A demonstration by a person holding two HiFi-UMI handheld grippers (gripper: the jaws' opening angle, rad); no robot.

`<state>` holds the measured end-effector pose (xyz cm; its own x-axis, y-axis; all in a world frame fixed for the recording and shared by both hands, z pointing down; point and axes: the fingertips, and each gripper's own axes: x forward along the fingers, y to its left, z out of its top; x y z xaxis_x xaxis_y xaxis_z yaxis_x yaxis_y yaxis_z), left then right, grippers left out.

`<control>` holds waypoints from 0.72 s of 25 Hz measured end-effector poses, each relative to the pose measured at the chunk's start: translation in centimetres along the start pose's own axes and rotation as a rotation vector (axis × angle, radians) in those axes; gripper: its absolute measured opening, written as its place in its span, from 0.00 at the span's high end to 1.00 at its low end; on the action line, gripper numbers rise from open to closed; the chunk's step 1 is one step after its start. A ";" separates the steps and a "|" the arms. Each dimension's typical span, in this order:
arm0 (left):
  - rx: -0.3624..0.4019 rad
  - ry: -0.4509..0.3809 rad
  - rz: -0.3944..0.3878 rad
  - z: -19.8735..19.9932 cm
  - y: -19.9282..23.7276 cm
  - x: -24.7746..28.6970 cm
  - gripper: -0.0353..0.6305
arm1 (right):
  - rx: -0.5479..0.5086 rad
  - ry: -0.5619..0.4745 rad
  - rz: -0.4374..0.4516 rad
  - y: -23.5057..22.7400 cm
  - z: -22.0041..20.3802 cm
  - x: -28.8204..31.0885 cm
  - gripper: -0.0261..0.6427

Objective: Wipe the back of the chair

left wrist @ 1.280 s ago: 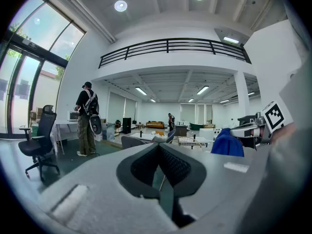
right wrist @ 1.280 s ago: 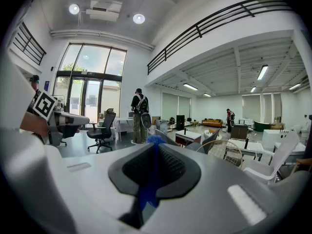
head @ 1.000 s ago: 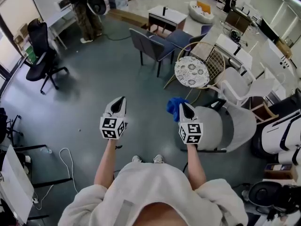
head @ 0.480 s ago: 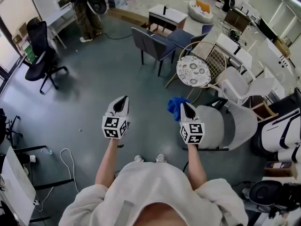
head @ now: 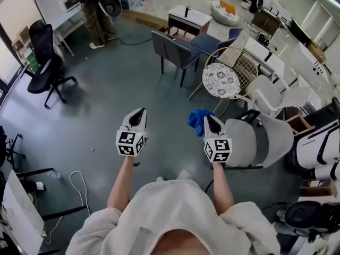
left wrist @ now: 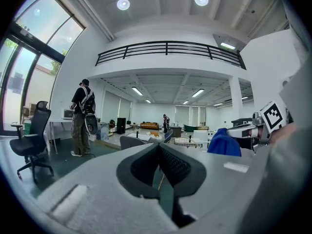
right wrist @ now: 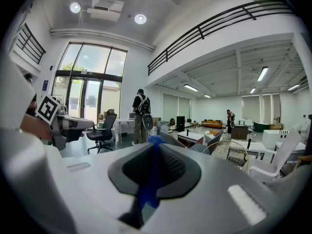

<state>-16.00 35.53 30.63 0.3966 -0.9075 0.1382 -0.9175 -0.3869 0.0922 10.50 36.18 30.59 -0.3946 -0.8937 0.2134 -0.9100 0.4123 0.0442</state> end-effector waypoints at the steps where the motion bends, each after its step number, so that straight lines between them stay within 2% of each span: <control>1: -0.003 0.002 -0.001 -0.1 0.3 -0.1 0.95 | -0.003 0.005 0.001 0.3 -0.1 0.1 0.92; 10: -0.010 0.013 -0.016 -0.9 1.5 2.2 0.95 | -0.005 0.026 -0.001 -0.5 -0.8 2.6 0.92; 18: -0.011 0.019 0.020 -0.7 4.4 8.3 0.95 | -0.005 0.028 0.034 -3.2 -0.7 10.0 0.92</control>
<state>-16.72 26.43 32.87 0.3786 -0.9118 0.1591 -0.9250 -0.3667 0.1001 9.54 26.10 33.31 -0.4212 -0.8741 0.2420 -0.8955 0.4431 0.0417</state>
